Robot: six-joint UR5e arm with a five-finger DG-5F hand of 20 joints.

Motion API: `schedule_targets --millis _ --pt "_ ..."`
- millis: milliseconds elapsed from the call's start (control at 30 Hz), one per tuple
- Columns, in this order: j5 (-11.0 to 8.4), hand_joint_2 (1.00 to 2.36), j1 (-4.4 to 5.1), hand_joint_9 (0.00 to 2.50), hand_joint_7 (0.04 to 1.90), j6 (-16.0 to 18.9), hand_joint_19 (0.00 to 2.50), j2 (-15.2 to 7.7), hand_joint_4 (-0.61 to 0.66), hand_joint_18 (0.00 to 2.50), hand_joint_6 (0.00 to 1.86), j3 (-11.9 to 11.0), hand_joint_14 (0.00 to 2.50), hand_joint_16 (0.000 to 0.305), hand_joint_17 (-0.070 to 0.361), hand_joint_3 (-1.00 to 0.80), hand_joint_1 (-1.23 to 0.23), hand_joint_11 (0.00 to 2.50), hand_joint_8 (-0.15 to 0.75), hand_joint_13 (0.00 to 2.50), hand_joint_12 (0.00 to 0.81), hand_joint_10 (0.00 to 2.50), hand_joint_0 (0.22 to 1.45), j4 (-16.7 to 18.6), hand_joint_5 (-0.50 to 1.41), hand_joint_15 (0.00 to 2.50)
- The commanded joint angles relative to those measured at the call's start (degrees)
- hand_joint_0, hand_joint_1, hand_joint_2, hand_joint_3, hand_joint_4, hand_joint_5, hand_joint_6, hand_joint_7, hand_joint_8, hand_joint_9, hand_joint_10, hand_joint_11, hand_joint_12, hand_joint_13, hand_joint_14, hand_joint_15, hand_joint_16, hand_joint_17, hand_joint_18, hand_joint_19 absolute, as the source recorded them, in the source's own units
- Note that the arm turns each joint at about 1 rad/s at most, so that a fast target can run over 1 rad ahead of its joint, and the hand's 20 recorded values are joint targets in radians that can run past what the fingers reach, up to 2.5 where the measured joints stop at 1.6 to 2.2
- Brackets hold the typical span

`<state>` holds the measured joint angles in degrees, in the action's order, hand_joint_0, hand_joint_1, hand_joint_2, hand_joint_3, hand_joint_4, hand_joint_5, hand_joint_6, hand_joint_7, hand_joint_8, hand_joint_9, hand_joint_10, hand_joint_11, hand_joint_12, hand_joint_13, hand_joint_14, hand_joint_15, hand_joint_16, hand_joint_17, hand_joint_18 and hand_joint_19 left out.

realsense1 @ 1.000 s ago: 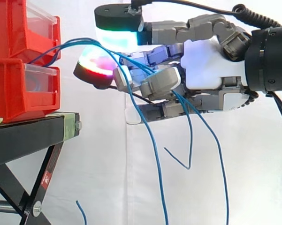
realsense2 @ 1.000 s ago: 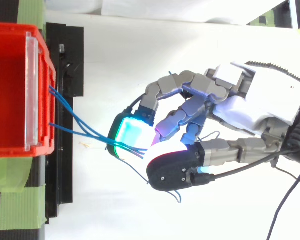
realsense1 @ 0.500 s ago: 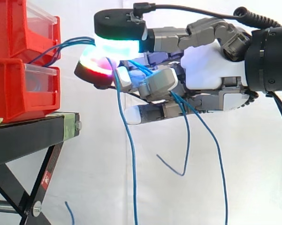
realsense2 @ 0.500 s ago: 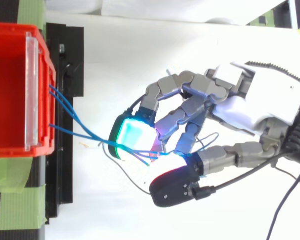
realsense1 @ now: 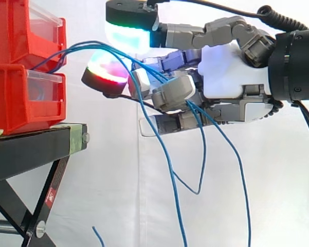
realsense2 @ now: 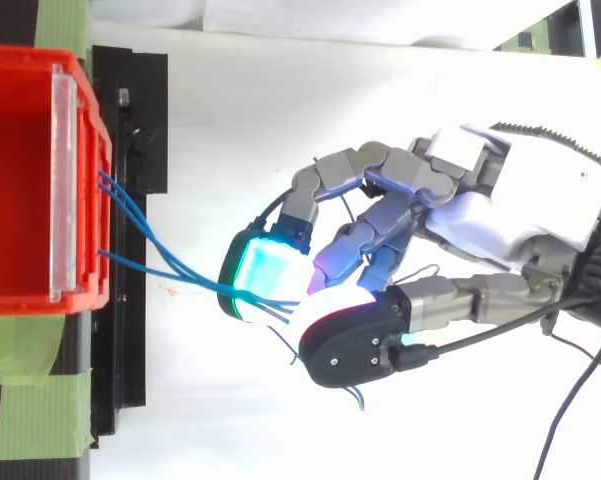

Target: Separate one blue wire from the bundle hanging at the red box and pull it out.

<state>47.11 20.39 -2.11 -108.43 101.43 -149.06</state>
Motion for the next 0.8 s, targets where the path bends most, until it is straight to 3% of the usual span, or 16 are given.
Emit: schedule_targets --millis 0,633,767 --pt "0.00 1.01 0.00 1.17 0.84 0.00 0.65 -0.02 0.17 0.99 0.93 0.00 0.01 0.055 0.125 -0.42 -0.69 1.24 0.347 1.57 0.359 0.01 0.58 0.00 -0.19 1.57" --pt "0.00 1.02 0.00 1.17 0.96 -0.18 0.65 -0.02 0.00 1.00 0.96 0.00 0.01 0.055 0.124 -0.09 -0.80 1.25 0.349 1.56 0.369 0.01 0.62 0.18 -0.19 1.57" --pt "0.00 1.02 0.00 1.16 0.88 -0.09 0.62 -0.02 0.09 1.02 0.97 0.00 0.01 0.062 0.139 0.00 -0.85 1.24 0.373 1.57 0.405 0.01 0.62 0.18 -0.20 1.53"
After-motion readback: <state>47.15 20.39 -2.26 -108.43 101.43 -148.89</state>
